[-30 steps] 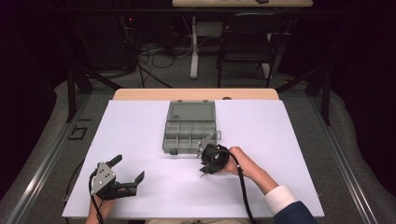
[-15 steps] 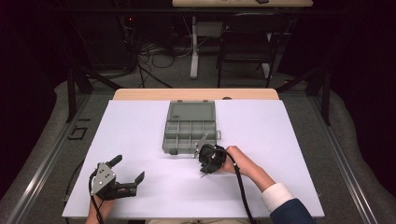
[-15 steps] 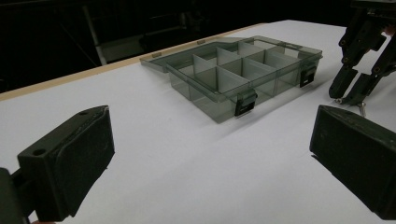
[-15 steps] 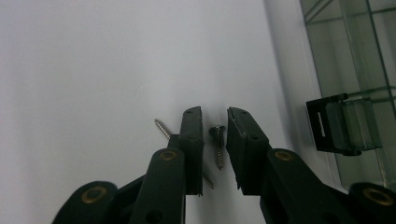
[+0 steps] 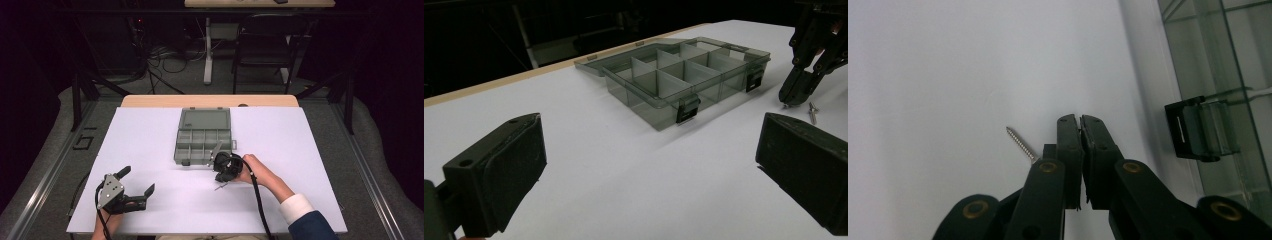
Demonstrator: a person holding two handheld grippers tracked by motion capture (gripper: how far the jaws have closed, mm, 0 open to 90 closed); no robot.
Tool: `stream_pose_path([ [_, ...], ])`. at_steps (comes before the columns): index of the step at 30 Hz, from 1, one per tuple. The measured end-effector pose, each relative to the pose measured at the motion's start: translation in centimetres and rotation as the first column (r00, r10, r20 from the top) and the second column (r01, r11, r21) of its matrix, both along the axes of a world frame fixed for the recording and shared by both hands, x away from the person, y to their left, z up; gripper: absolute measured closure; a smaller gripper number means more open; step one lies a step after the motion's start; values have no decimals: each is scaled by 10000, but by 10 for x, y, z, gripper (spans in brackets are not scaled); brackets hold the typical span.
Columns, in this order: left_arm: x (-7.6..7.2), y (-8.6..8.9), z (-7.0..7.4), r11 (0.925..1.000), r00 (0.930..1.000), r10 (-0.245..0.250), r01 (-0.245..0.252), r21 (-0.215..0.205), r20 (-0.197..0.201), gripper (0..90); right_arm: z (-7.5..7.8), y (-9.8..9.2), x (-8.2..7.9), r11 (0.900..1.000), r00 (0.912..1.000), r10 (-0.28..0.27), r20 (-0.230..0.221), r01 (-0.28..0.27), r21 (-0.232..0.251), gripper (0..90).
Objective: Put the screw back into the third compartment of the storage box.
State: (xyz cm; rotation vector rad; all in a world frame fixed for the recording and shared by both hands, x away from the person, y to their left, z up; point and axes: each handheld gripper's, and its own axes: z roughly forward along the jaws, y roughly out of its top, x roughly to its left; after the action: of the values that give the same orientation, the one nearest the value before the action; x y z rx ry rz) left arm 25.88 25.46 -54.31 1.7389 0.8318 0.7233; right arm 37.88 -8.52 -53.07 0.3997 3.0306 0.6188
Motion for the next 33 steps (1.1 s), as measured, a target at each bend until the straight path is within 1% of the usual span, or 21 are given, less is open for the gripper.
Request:
stream_pose_path([
  [3, 0, 0, 0, 10000, 10000, 4, -4, -10, -2, 0, 2, -1, 1, 9999, 9999, 68, 97, -67, -125, 876],
  [6, 0, 0, 0, 10000, 10000, -21, 21, 8, -28, 0, 2, 0, 0, 9995, 10000, 18, 27, -17, -304, 876],
  [8, 0, 0, 0, 10000, 10000, -30, 30, 10, -29, 0, 3, 0, 0, 9991, 9999, 46, 92, -43, -421, 877],
  [10, 0, 0, 0, 10000, 10000, -16, 16, 7, -36, 0, 4, -1, 1, 9991, 9998, 133, 138, -127, -405, 877],
  [11, 0, 0, 0, 10000, 10000, -15, 15, 6, -32, 0, 5, -1, 0, 9992, 9999, 31, 146, -25, -395, 877],
  [12, 0, 0, 0, 10000, 10000, -12, 12, 9, -30, 0, 7, -1, 1, 9993, 9997, 114, 204, -106, -368, 877],
  [15, 0, 1, 1, 10000, 10000, -7, 7, -2, -14, 0, 14, -1, 1, 9990, 9996, 53, 286, -40, -455, 878],
  [16, 0, 0, 1, 10000, 10000, -1, 1, -3, -10, 0, 19, -1, 1, 9986, 9994, 150, 312, -134, -521, 878],
  [18, 0, 0, 1, 10000, 10000, -7, 7, 7, -4, 0, 21, -1, 1, 9987, 9994, 98, 326, -82, -513, 878],
  [19, 0, 0, 1, 10000, 10000, -8, 8, 7, -8, 0, 26, -2, 1, 9989, 9993, 91, 353, -74, -464, 878],
  [28, 0, 0, 0, 10000, 10000, -7, 7, -29, -15, 0, 37, -4, 2, 9977, 9992, 76, 388, -50, -671, 878],
  [32, 0, 0, 1, 10000, 10000, -14, 14, 25, -23, 0, 43, -4, 5, 9976, 9989, -3, 469, 36, -694, 878],
  [33, 0, 0, 1, 10000, 10000, -9, 9, 25, -11, 0, 46, -3, 6, 9975, 9985, 32, 551, 7, -700, 878],
])
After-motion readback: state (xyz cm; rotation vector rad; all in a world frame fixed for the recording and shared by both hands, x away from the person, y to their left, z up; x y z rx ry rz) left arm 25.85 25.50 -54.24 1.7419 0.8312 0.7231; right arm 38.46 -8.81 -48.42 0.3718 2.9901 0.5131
